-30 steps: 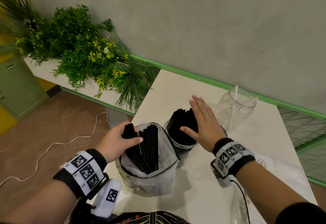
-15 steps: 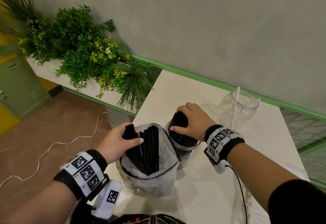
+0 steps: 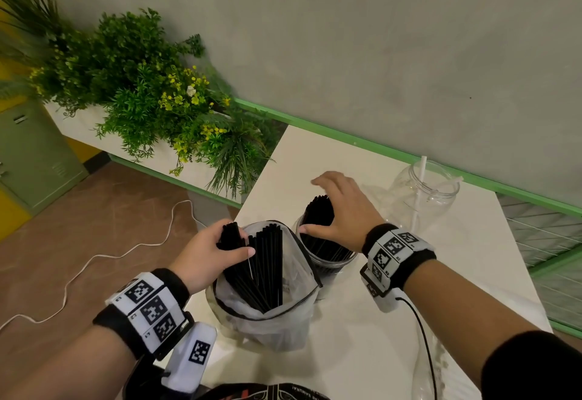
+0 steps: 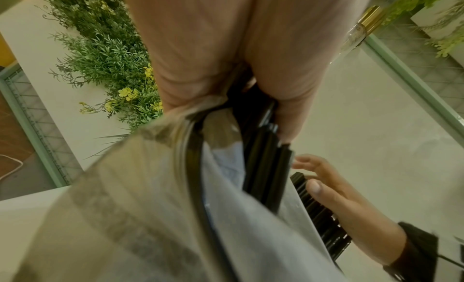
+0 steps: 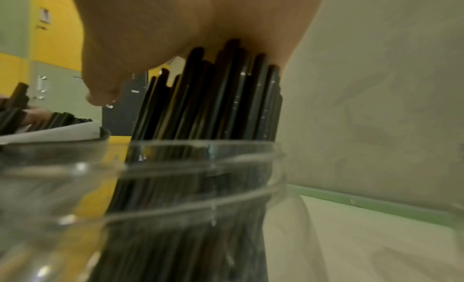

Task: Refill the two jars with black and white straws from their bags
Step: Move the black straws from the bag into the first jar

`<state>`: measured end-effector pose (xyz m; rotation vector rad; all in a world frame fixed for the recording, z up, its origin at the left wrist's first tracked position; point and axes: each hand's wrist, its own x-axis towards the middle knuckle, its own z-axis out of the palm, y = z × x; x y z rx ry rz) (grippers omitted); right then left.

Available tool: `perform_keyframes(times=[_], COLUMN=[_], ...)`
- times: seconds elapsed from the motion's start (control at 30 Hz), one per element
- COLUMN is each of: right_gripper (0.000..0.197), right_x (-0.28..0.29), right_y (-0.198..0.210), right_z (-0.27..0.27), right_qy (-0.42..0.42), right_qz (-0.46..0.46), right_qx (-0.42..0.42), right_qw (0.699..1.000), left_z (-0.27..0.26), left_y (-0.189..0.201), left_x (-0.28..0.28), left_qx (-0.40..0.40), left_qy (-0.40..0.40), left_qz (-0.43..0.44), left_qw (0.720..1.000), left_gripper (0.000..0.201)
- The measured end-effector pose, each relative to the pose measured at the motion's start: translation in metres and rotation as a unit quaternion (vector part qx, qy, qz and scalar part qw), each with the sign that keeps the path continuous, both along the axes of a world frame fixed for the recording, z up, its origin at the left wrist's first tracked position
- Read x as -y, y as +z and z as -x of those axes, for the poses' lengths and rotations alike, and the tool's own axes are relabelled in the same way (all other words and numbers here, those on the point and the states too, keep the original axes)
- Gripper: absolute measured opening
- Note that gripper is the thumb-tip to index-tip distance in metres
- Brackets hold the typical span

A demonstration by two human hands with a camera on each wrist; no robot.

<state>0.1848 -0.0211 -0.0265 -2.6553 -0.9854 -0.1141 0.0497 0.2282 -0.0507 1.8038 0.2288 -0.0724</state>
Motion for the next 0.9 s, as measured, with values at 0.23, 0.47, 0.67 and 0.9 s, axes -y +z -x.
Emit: perform_keyframes(times=[0.23, 0.47, 0.67, 0.9], right_gripper=[0.046, 0.054, 0.027, 0.037], right_x=[-0.005, -0.006, -0.009, -0.015], right_y=[-0.008, -0.008, -0.009, 0.002], right_z=[0.0, -0.005, -0.003, -0.01], right_qy=[-0.003, -0.025, -0.01, -0.026], right_qz=[-0.008, -0.018, -0.06, 0.043], right_qx=[0.067, 0.081, 0.054, -0.032], right_qw=[0.998, 0.996, 0.997, 0.998], left_z=[-0.001, -0.001, -0.002, -0.003], left_y=[0.0, 0.001, 0.0, -0.001], left_x=[0.003, 0.002, 0.003, 0.0], left_qx=[0.003, 0.003, 0.003, 0.009], left_qy=[0.0, 0.001, -0.002, -0.006], left_qz=[-0.007, -0.005, -0.001, -0.002], left_qw=[1.0, 1.0, 1.0, 1.0], left_gripper=[0.017, 0.017, 0.018, 0.02])
